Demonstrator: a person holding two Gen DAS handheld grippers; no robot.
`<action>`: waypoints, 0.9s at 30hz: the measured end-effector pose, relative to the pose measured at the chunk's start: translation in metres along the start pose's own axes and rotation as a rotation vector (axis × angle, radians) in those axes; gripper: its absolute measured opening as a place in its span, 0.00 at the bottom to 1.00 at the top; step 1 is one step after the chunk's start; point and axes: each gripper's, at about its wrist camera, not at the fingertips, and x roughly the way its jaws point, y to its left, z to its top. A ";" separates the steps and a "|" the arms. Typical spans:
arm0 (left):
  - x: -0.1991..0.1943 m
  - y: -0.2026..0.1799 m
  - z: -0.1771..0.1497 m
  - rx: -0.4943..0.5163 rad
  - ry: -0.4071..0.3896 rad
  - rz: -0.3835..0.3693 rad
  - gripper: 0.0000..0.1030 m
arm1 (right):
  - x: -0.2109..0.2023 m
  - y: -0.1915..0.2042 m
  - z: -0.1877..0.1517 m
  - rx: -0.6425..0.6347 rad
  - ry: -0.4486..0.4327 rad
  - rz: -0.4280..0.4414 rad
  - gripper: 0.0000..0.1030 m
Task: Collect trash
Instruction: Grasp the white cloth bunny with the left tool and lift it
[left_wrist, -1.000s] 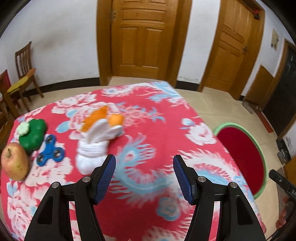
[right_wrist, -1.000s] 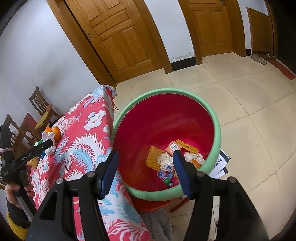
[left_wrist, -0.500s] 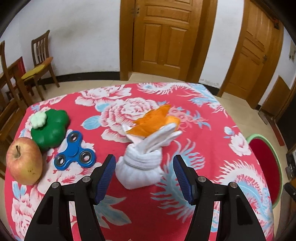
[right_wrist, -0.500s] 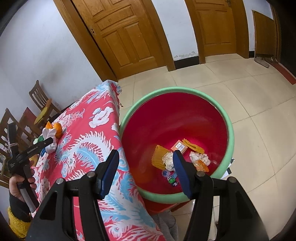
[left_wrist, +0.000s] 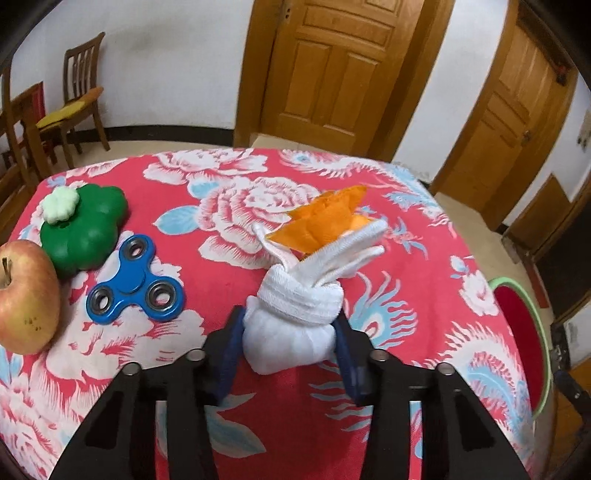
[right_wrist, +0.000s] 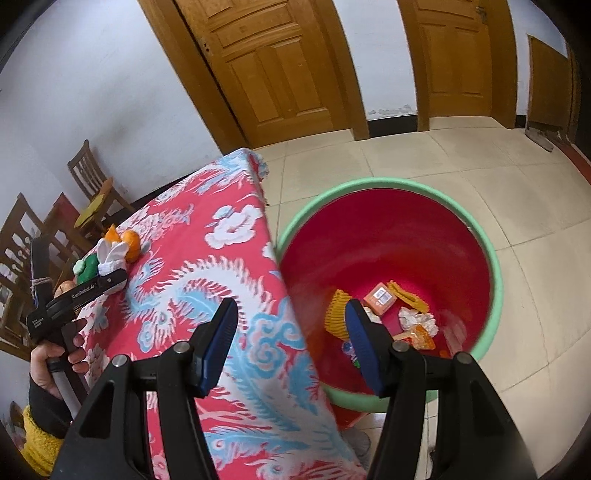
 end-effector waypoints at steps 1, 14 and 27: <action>-0.003 0.000 -0.001 0.008 -0.008 -0.002 0.39 | 0.001 0.004 0.000 -0.007 0.002 0.005 0.59; -0.040 0.028 -0.001 -0.049 -0.051 0.046 0.37 | 0.023 0.072 0.011 -0.148 0.022 0.103 0.59; -0.049 0.062 -0.008 -0.146 -0.073 0.081 0.37 | 0.094 0.157 0.032 -0.288 0.117 0.179 0.59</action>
